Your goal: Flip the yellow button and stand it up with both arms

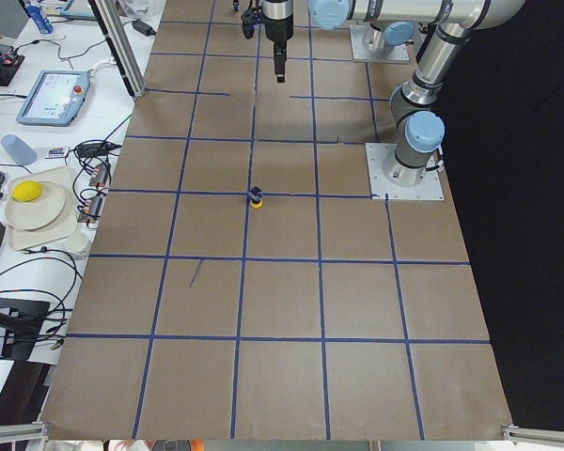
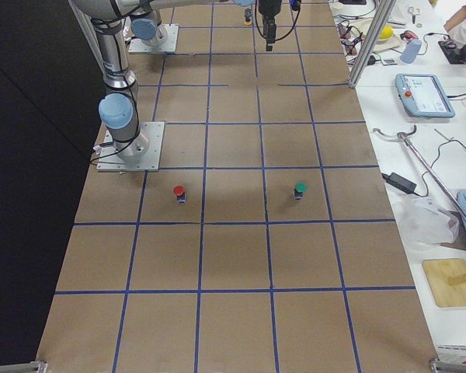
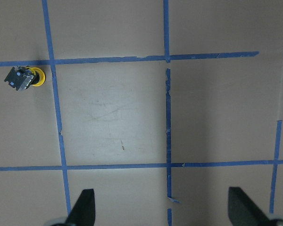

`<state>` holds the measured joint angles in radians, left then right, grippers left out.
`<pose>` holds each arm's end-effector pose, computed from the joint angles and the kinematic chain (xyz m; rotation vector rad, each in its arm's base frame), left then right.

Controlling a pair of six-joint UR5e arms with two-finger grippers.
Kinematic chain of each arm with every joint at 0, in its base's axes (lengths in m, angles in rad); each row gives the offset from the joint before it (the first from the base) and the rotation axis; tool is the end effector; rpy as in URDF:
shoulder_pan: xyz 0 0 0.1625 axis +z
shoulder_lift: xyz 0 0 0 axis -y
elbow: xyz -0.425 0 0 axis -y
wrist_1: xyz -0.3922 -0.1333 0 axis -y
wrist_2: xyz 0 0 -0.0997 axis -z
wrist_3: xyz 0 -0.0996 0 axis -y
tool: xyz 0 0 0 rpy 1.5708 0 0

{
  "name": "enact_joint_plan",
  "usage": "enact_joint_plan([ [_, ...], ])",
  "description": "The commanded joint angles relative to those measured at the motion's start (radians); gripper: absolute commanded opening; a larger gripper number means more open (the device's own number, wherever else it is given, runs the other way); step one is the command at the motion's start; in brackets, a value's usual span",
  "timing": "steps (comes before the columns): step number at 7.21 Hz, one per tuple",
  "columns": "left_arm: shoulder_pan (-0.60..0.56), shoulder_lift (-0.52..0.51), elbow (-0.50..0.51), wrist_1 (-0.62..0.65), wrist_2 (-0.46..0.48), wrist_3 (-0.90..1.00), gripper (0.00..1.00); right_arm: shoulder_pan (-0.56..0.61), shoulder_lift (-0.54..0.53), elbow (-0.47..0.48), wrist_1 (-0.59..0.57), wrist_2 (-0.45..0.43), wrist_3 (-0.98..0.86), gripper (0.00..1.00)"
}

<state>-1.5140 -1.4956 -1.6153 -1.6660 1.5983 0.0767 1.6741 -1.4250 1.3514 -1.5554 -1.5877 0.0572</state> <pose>-0.1046 -0.4598 0.4926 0.0324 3.1166 0.1032 0.1885 -0.5417 0.5182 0.0713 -3.1272 0.0929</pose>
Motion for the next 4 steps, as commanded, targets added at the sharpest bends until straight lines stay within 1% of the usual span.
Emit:
enact_joint_plan([
  [1, 0.0, 0.0, 0.0, 0.003, 0.0, 0.0, 1.0, 0.001, 0.0, 0.0, 0.0, 0.0, 0.001, 1.0],
  [4, 0.002, -0.006, 0.0, 0.009, 0.002, 0.002, 1.0, 0.001, -0.002, 0.0, 0.0, 0.0, 0.001, 1.0],
])
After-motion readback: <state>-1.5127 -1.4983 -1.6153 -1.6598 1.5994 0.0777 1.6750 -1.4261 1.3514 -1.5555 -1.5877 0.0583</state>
